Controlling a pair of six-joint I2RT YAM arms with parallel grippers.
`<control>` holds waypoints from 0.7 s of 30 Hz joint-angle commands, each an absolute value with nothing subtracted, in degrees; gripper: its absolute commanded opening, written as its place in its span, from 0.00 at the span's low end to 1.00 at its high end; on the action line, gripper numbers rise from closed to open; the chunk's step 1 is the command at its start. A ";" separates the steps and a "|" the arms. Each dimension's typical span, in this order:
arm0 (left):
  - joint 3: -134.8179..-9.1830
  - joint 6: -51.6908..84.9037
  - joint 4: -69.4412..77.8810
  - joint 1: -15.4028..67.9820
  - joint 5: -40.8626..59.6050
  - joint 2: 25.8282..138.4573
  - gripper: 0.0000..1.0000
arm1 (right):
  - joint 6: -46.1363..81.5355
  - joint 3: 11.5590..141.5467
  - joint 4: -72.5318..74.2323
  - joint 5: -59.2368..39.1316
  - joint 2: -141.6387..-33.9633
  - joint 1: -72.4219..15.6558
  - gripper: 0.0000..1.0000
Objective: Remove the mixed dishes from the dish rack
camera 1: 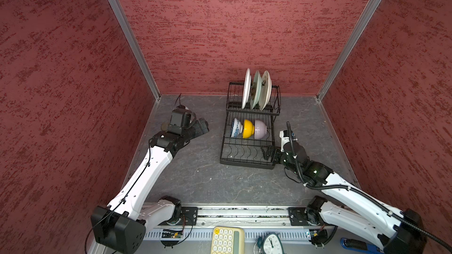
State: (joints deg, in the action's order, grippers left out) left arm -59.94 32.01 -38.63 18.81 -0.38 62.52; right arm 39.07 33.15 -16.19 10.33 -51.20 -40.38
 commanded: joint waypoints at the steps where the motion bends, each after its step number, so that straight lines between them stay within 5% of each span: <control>1: -57.07 35.59 -35.07 21.95 1.08 60.30 0.99 | 41.74 32.09 -16.28 11.05 -52.30 -39.99 0.99; 21: -54.29 37.72 -24.27 30.23 3.02 62.19 0.99 | 37.09 30.44 -6.46 8.51 -58.10 -39.94 0.99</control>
State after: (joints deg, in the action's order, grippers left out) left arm -53.56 38.11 -27.42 29.91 2.63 62.57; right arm 38.57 30.79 -11.40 9.17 -56.34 -40.27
